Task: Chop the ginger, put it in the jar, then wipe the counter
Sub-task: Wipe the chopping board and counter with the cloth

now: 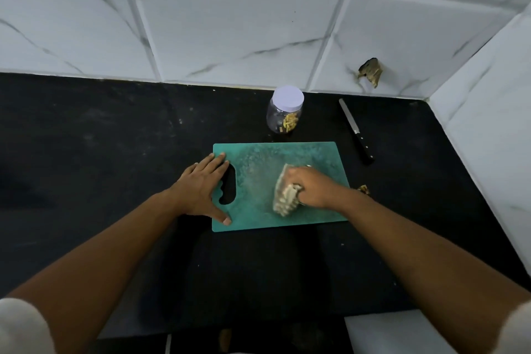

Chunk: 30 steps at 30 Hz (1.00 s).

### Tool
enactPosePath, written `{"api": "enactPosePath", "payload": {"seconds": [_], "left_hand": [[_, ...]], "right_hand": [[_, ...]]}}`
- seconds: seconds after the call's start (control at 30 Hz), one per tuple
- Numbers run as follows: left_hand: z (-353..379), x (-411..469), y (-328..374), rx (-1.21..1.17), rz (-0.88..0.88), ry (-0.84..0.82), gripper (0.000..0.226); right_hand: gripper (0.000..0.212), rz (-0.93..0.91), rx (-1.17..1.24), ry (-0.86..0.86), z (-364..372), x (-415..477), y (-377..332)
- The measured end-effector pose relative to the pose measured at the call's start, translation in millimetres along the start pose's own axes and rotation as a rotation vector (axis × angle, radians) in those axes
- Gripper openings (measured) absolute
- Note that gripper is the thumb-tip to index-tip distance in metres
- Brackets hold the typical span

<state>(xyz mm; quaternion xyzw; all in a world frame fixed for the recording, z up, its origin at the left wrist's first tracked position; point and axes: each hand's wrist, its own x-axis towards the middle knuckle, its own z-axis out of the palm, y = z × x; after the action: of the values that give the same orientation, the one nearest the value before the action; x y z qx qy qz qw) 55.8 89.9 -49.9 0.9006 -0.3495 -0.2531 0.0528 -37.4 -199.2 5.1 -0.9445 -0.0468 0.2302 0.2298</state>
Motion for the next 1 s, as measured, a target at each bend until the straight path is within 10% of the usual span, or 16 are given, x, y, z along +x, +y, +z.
{"api": "enactPosePath", "payload": {"seconds": [0.2, 0.5, 0.83, 1.0], "left_hand": [[-2.9, -0.7, 4.2, -0.001, -0.003, -0.01, 0.15], [-8.7, -0.7, 2.2, 0.038, -0.015, -0.074, 0.158], [-15.3, 0.9, 11.3, 0.007, -0.036, -0.097, 0.149], [-21.1, 13.2, 45.3, -0.044, -0.159, -0.125, 0.151]], "right_hand": [[0.027, 0.209, -0.126, -0.018, -45.2, -19.8, 22.4], [0.018, -0.153, -0.161, 0.161, 35.5, 15.9, -51.5], [0.031, 0.218, -0.347, 0.028, -39.8, -53.1, 50.3], [0.024, -0.014, -0.097, 0.22, -12.3, -17.7, -5.5]]}}
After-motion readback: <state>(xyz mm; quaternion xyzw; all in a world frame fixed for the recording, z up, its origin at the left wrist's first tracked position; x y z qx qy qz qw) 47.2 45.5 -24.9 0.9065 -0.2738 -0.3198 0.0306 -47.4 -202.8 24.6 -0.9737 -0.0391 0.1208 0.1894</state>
